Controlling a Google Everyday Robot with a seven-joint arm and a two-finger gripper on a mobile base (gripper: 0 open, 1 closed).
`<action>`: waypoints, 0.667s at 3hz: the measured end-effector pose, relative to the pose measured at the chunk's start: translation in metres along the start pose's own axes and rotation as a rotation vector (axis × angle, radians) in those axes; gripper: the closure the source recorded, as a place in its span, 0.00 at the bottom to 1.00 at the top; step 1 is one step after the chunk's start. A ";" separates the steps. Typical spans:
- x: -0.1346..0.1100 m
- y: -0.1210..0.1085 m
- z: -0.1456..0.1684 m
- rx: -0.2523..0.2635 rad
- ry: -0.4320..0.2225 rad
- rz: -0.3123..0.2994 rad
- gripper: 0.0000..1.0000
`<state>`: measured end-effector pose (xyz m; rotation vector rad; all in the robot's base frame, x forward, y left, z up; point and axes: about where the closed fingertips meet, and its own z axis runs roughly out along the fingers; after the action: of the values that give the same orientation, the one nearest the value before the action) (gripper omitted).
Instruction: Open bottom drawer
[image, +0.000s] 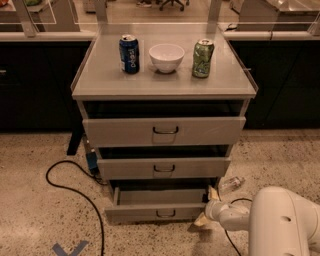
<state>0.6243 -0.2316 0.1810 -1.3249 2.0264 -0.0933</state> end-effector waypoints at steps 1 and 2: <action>0.001 0.044 -0.004 -0.078 -0.014 0.028 0.00; -0.025 0.047 -0.001 -0.076 -0.063 0.005 0.00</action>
Offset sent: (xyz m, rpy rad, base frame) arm -0.0308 0.0132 -0.0150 0.0361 0.0618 0.0149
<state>0.5935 -0.1892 0.1749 -1.3524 1.9973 0.0277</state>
